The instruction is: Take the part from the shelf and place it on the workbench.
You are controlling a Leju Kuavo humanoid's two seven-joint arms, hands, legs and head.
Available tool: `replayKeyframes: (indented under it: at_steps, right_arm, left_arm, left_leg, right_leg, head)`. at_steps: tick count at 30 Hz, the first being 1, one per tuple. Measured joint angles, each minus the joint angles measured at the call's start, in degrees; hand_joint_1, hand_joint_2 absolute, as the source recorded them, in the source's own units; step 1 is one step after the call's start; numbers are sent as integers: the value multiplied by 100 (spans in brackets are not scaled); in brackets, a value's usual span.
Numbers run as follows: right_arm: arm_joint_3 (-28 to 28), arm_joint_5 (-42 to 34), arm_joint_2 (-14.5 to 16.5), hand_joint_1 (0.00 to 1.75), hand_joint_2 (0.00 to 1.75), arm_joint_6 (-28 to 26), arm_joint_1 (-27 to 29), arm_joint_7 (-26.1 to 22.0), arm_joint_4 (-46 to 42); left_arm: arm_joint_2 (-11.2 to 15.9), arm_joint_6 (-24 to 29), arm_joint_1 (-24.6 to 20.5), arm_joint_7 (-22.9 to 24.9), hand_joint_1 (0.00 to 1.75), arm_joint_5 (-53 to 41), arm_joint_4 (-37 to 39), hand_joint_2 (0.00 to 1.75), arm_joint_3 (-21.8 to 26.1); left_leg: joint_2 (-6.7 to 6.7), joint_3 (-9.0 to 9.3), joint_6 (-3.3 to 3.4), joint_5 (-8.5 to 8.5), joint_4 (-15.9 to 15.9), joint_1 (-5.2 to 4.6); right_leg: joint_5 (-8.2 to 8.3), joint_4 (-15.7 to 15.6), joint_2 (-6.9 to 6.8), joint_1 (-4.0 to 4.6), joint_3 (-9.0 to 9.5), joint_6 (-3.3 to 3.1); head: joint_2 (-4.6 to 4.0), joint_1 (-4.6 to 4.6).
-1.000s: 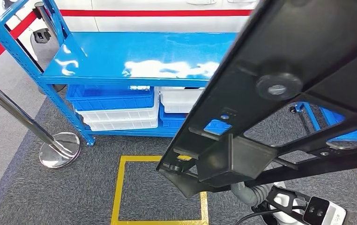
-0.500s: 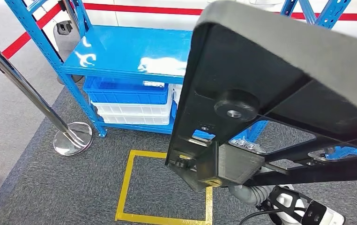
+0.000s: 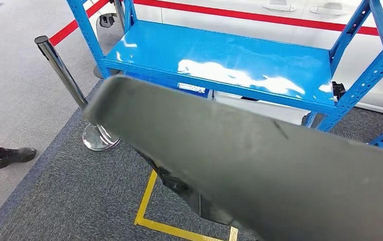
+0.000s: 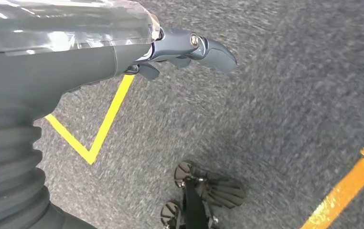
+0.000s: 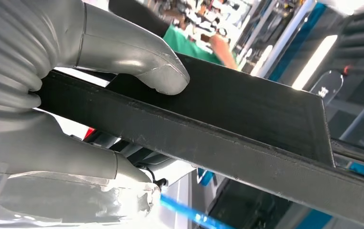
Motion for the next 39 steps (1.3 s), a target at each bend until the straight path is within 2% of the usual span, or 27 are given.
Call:
replayKeyframes:
  at_steps: [2, 4, 5, 6, 7, 8, 9, 10, 12, 13, 15, 17, 19, 21, 22, 23, 24, 26, 28, 30, 31, 32, 34, 36, 37, 38, 39]
  right_arm:
    - [21, -18, 14, 168, 175, 51, -19, 0, -9]
    - [37, -27, 14, 168, 175, 74, -25, 0, -14]
    - [44, -28, 14, 168, 175, 78, -22, 0, -12]
    - [52, -28, 13, 168, 175, 83, -21, 0, -10]
    - [59, -28, 13, 168, 175, 87, -20, 0, -9]
    - [66, -28, 13, 168, 175, 91, -21, 0, -8]
    - [72, -33, 13, 168, 175, 100, -24, 0, -8]
    - [78, -45, 13, 168, 175, 115, -31, 0, -7]
    - [85, -90, 12, 168, 175, 141, -44, 0, -7]
    - [86, -115, 11, 168, 175, 147, -49, 0, -6]
    - [88, -149, 10, 168, 175, 143, -49, 0, -11]
    - [92, -156, 11, 168, 175, 130, -15, 0, -25]
    - [106, -147, 9, 168, 175, 115, 50, 0, -40]
    - [139, -156, 7, 168, 175, 101, 85, 0, -39]
    - [155, -172, 6, 168, 175, 90, 83, 0, -29]
    - [164, -192, 6, 168, 175, 72, 69, 0, -16]
    - [168, -212, 6, 168, 175, 50, 48, 0, -5]
    - [169, -238, 6, 168, 175, 15, -5, 0, 7]
    - [173, -246, 6, 168, 175, -9, -44, 0, 14]
    - [180, -246, 6, 168, 175, -47, -69, 0, 22]
    - [186, -245, 6, 168, 175, -68, -82, 0, 26]
    - [191, -244, 6, 168, 175, -87, -96, 0, 28]
    - [204, -228, 5, 168, 175, -124, -100, 0, 41]
    - [226, -203, 2, 168, 175, -164, -78, 0, 67]
    - [240, -194, 0, 168, 175, -180, -66, 0, 82]
    - [257, -193, -1, 168, 175, -188, -57, 0, 94]
    - [275, -193, -1, 168, 175, -194, -51, 0, 104]
  left_arm:
    - [-8, 9, 15, -55, 0, 3, 0, 175, 19]
    - [-18, 13, 1, -93, 0, -3, 0, 175, 32]
    - [-21, 14, -6, -102, 0, -5, 0, 175, 37]
    - [-25, 14, -5, -105, 0, -7, 0, 175, 40]
    - [-27, 14, -1, -108, 0, -8, 0, 175, 41]
    - [-28, 15, 2, -110, 0, -9, 0, 175, 43]
    - [-29, 16, 3, -111, 0, -19, 0, 175, 44]
    - [-32, 21, -1, -115, 0, -34, 0, 175, 44]
    - [-34, 46, -9, -128, 0, -86, -1, 175, 45]
    - [-34, 53, -4, -135, 0, -112, -2, 175, 44]
    - [-30, 41, 27, -137, 0, -168, -2, 175, 43]
    - [-29, 26, 47, -117, 0, -220, -2, 175, 42]
    - [-24, 34, 30, -77, 0, -263, -2, 175, 41]
    - [-23, 50, 20, -38, 0, -304, -2, 175, 40]
    - [-26, 58, 27, -35, 0, -322, -2, 175, 40]
    - [-24, 68, 35, -50, 0, -333, -2, 175, 40]
    - [-17, 86, 41, -77, 0, -337, -3, 175, 40]
    - [15, 133, 25, -139, 0, -316, -4, 175, 41]
    - [60, 162, 3, -172, 0, -291, -6, 175, 45]
    - [119, 175, 6, -168, 0, -287, -7, 175, 59]
    - [149, 187, 18, -162, 0, -289, -7, 175, 72]
    - [178, 199, 25, -155, 0, -295, -7, 175, 86]
    - [224, 210, 20, -150, 0, -319, -7, 175, 114]
    - [268, 183, 6, -143, 0, -349, -7, 175, 131]
    - [285, 162, 9, -132, 0, -360, -7, 175, 137]
    - [299, 144, 14, -116, 0, -363, -7, 175, 140]
    - [309, 132, 20, -98, 0, -368, -7, 175, 143]
  left_leg:
    - [-92, 26, 74, 55, -67, 32]
    - [-195, 19, 117, 84, -81, 40]
    - [-258, 4, 123, 88, -72, 32]
    - [-327, -6, 126, 90, -59, 26]
    - [-398, -13, 124, 87, -41, 22]
    - [-472, -15, 118, 81, -18, 21]
    - [-548, -17, 106, 72, 10, 22]
    - [-618, -33, 87, 58, 45, 16]
    - [-743, -92, 35, 42, 111, 16]
    - [-795, -125, 1, 46, 126, 23]
    - [-852, -166, -68, 56, 131, 48]
    - [-623, -268, -138, -78, 340, 41]
    - [-303, -570, -205, -429, 992, 46]
    - [-201, -896, -249, -691, 1677, 78]
    - [-188, -930, -256, -671, 1757, 90]
    - [-171, -837, -251, -546, 1594, 95]
    - [-118, -633, -231, -354, 1221, 90]
    - [143, -201, -140, -78, 397, 42]
    - [285, -56, -46, -25, 75, -13]
    - [158, -53, 19, 11, 41, -13]
    - [90, -30, 46, 41, -3, 2]
    - [30, -3, 79, 79, -51, 20]
    - [-98, 17, 121, 130, -104, 38]
    - [-253, -2, 139, 142, -96, 35]
    - [-339, -7, 137, 141, -83, 34]
    - [-424, -10, 129, 135, -62, 35]
    - [-510, -12, 115, 123, -32, 39]
  right_leg:
    - [-186, 244, 228, -9, -91, 44]
    - [-565, 944, 498, -13, -427, 50]
    - [-716, 1328, 547, -8, -618, 46]
    - [-766, 1579, 567, -3, -749, 40]
    - [-697, 1615, 577, 0, -777, 31]
    - [-523, 1417, 596, 2, -692, 19]
    - [-292, 1041, 656, 0, -517, 5]
    - [-124, 651, 778, -9, -337, -7]
    - [34, 166, 953, -22, -133, -21]
    - [19, 116, 974, -17, -124, -32]
    - [44, 93, 854, -9, -124, -82]
    - [64, 52, 720, -26, -100, -149]
    - [62, 35, 567, -24, -90, -190]
    - [52, 38, 407, -11, -93, -201]
    - [47, 38, 333, -7, -92, -201]
    - [41, 38, 262, -3, -85, -196]
    - [34, 37, 196, 1, -73, -189]
    - [16, 33, 73, 20, -43, -163]
    - [4, 24, -37, 32, -20, -110]
    - [-4, 2, -129, 34, 10, -42]
    - [-35, 25, -71, 28, 21, -11]
    - [-123, 133, 62, 22, -12, 10]
    - [-459, 714, 417, 3, -271, 28]
    - [-749, 1453, 562, 0, -656, 36]
    - [-743, 1617, 578, -3, -761, 43]
    - [-615, 1546, 587, -9, -753, 48]
    - [-395, 1253, 618, -23, -636, 50]
  head:
    - [0, 0]
    - [0, -1]
    - [0, -1]
    - [0, -1]
    - [0, -1]
    - [0, -1]
    - [0, -1]
    - [0, -1]
    - [0, -1]
    - [0, -1]
    - [0, -1]
    - [0, -2]
    - [0, -4]
    - [0, -4]
    - [0, -4]
    - [0, -4]
    - [0, -4]
    - [0, -4]
    - [0, -4]
    - [0, -4]
    - [0, -4]
    - [0, -3]
    - [0, -3]
    - [0, -4]
    - [0, -4]
    - [0, -3]
    - [0, -3]
